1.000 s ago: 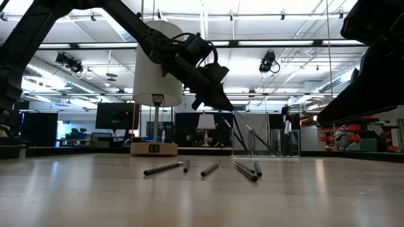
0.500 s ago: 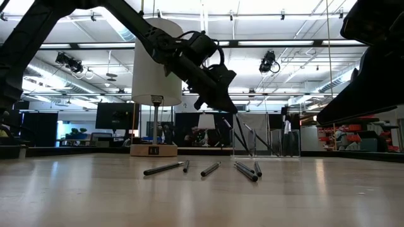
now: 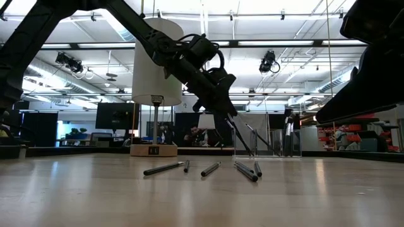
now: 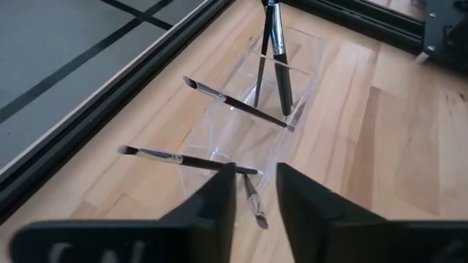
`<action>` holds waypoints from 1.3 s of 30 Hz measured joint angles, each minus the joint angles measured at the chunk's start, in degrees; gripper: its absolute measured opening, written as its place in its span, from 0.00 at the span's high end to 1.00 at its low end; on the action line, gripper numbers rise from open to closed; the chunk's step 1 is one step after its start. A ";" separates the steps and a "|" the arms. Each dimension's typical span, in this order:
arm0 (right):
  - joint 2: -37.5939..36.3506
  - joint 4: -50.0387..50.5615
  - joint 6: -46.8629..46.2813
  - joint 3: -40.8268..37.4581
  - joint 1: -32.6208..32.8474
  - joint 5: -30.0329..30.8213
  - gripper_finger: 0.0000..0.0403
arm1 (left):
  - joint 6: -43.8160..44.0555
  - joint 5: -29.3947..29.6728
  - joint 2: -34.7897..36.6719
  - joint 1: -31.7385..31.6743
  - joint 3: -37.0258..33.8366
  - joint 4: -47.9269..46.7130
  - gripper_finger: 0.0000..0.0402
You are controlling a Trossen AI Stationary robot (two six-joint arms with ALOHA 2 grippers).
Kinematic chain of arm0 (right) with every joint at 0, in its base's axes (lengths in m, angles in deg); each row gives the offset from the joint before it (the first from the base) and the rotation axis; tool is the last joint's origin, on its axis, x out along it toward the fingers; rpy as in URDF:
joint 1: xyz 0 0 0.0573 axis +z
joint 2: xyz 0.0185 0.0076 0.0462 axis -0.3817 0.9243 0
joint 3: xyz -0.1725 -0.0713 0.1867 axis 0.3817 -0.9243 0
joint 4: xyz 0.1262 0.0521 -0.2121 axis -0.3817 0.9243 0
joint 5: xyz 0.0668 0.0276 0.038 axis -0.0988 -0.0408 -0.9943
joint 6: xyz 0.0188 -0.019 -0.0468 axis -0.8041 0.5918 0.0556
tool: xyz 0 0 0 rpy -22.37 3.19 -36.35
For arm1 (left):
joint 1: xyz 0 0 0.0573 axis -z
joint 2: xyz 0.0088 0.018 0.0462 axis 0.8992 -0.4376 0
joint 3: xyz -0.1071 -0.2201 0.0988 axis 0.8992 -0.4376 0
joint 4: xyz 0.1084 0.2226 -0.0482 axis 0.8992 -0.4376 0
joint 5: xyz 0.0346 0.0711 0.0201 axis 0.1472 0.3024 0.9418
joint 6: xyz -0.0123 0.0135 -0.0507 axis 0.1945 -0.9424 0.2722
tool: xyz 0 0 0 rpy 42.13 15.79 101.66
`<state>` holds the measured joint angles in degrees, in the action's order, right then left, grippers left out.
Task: Sort items
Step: Put the eyeshadow brush into the transparent organizer
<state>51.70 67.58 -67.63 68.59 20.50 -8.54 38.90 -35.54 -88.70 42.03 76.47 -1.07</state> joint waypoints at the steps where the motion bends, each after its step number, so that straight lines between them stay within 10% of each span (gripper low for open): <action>1: 0.00 -0.02 0.00 0.00 0.02 0.00 0.72 | 0.00 0.00 0.00 -0.04 0.00 0.00 0.71; 17: 0.00 -0.19 0.00 0.00 0.00 0.00 0.72 | -3.77 -0.09 7.65 1.79 -0.07 -3.16 0.63; 28: 0.00 -0.49 0.01 0.00 -0.13 0.42 0.72 | -7.83 6.47 7.37 8.98 -0.13 -15.06 0.80; 39: 0.00 -1.08 0.02 0.00 -0.48 0.44 0.72 | -7.72 8.85 3.79 3.85 -0.03 -5.03 0.98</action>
<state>51.70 66.50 -67.61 68.59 20.02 -8.10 31.18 -26.69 -84.91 45.88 76.44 -6.11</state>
